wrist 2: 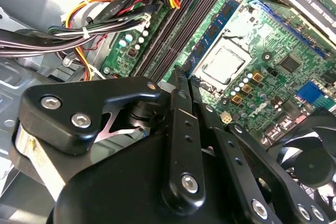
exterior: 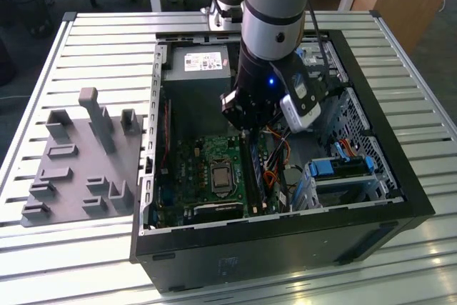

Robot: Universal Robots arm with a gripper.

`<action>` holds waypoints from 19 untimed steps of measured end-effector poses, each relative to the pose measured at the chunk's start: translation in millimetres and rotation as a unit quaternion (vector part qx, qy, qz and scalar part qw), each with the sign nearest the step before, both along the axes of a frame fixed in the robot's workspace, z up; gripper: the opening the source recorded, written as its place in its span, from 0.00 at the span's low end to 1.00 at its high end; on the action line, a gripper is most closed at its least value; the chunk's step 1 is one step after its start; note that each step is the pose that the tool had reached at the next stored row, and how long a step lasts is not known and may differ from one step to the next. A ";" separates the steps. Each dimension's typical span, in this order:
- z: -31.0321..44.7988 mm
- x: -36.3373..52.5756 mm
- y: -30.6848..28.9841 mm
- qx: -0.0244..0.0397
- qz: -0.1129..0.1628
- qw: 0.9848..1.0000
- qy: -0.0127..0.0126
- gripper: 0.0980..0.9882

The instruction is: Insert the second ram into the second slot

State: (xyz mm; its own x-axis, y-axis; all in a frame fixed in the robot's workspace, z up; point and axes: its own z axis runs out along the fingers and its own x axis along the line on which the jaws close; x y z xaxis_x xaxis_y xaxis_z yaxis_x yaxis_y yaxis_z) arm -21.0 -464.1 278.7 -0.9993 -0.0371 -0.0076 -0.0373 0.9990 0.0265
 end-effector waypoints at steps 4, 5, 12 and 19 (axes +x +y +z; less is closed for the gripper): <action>-3.2 0.0 0.0 -0.002 0.000 1.000 0.000 0.04; -4.3 0.0 0.0 -0.002 0.000 1.000 0.000 0.04; -7.8 -0.1 0.0 -0.002 0.000 1.000 0.001 0.04; -12.5 -0.2 0.0 -0.002 0.000 1.000 0.003 0.04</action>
